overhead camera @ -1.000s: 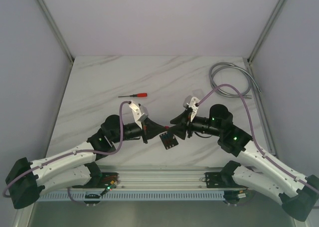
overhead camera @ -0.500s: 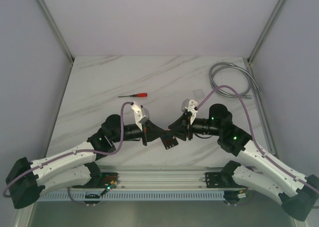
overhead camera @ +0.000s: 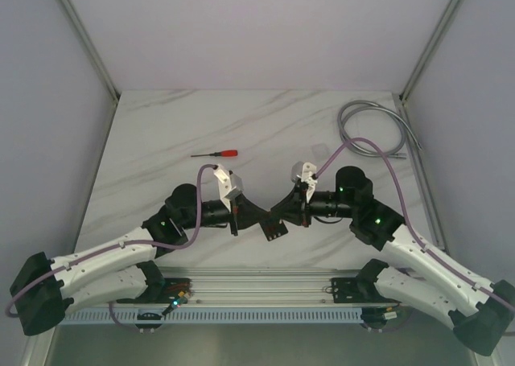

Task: Snap on the fuse box
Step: Pick up the fuse from the center of the board, then install the fuse at the fuse box base.

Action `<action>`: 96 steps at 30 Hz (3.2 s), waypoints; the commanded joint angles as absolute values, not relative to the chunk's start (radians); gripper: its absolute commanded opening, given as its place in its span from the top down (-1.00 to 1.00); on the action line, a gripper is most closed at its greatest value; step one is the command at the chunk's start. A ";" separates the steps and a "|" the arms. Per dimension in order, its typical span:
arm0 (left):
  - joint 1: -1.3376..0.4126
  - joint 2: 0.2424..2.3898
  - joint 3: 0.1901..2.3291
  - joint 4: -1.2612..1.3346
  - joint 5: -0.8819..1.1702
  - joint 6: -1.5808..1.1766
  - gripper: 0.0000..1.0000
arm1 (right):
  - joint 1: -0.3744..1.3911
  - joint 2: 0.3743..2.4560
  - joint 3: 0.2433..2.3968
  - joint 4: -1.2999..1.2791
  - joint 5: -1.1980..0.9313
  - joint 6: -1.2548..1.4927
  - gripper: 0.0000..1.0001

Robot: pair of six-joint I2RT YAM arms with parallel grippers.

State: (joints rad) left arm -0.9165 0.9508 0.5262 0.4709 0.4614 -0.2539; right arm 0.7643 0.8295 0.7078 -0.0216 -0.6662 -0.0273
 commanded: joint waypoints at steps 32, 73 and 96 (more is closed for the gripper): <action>-0.724 0.921 0.474 0.074 -0.284 -0.529 -1.00 | 0.919 1.041 0.657 -0.085 0.160 0.224 1.00; -0.653 1.060 0.439 0.079 -0.224 -0.732 -1.00 | 1.152 1.327 0.609 -0.051 0.503 0.483 1.00; -0.649 1.038 0.426 0.080 -0.220 -0.746 -1.00 | 1.178 1.401 0.636 -0.047 0.517 0.479 0.95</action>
State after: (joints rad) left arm -0.6544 1.0519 0.4290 0.0814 -0.2283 -0.7330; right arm 1.1664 1.3750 0.6170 -0.0357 0.4969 0.4675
